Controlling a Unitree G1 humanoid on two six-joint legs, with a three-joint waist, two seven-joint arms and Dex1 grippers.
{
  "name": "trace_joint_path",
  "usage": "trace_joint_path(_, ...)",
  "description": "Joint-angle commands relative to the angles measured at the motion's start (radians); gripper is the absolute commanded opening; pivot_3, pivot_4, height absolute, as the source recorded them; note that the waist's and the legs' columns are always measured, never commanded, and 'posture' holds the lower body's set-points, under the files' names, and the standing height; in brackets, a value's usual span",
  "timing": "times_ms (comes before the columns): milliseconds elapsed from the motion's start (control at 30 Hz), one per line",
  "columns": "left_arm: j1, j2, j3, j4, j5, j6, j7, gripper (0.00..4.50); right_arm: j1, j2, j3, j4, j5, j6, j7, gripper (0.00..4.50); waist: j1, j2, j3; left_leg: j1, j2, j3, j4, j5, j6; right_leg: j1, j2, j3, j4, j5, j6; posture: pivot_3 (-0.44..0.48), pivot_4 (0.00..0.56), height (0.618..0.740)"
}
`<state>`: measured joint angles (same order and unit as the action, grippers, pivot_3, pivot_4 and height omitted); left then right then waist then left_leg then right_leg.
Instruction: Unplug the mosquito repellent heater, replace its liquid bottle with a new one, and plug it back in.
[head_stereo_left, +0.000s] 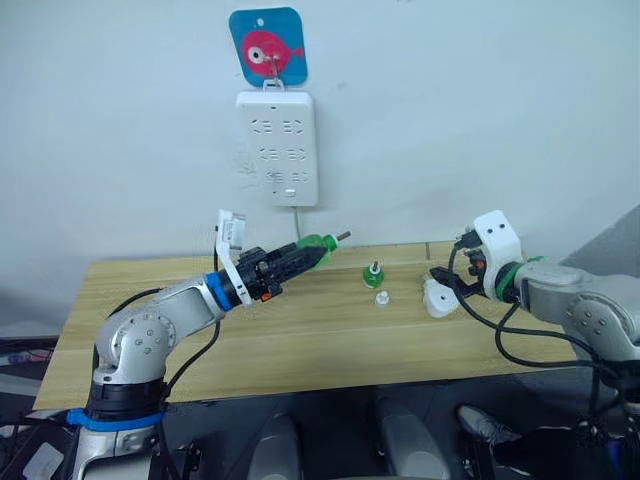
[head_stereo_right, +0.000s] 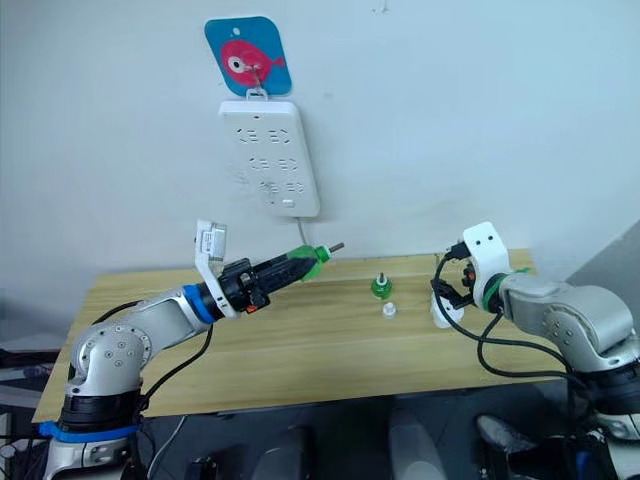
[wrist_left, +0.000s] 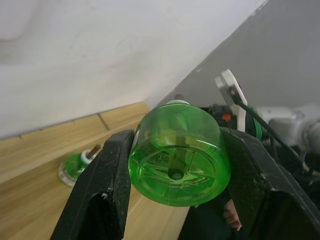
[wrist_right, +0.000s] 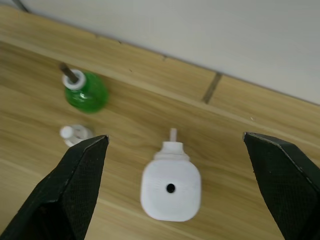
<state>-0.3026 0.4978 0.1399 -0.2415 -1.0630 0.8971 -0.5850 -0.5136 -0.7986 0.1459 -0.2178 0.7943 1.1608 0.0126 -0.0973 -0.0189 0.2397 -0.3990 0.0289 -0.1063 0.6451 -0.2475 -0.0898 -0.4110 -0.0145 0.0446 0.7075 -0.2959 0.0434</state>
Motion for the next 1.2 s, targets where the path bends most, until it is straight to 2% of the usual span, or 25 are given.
trace_joint_path(33,0.021,-0.005,-0.019,-0.054,0.033,-0.035,-0.038,2.30,-0.075,0.034,0.018,0.092,-0.074,0.087,0.036,4.50,0.004,0.000,0.001,0.000,0.000,0.000,0.000,0.000,0.000,0.000,0.000,0.000,0.000,0.000,0.000,-0.116,0.239,0.725)
trace_joint_path(333,0.057,-0.017,-0.051,-0.098,0.074,-0.053,-0.062,2.30,-0.193,0.112,0.122,0.294,-0.230,0.172,0.181,4.50,0.013,0.000,0.004,-0.001,0.000,0.000,-0.001,0.000,0.001,0.000,0.000,0.000,-0.003,0.000,0.000,-0.070,0.250,0.725)
trace_joint_path(733,0.092,-0.023,-0.045,-0.131,0.091,-0.068,-0.062,2.30,-0.200,0.165,0.164,0.408,-0.400,0.123,0.308,4.50,0.016,0.000,0.005,-0.001,0.000,-0.001,-0.001,-0.001,0.001,0.000,0.000,-0.001,-0.003,0.000,0.000,-0.011,0.246,0.725)
trace_joint_path(1100,0.102,-0.026,-0.044,-0.135,0.096,-0.074,-0.062,2.30,-0.203,0.210,0.159,0.487,-0.503,0.097,0.387,4.50,0.020,0.000,0.006,-0.001,0.000,-0.001,-0.002,-0.001,0.001,0.000,0.000,-0.001,-0.004,0.000,0.000,-0.004,0.240,0.725)
trace_joint_path(1200,0.097,-0.029,-0.049,-0.130,0.102,-0.077,-0.065,2.30,-0.196,0.217,0.153,0.483,-0.518,0.110,0.398,3.92,0.020,0.000,0.006,-0.001,0.000,-0.001,-0.002,-0.001,0.001,0.000,0.000,-0.001,-0.004,0.000,0.000,-0.007,0.237,0.725)
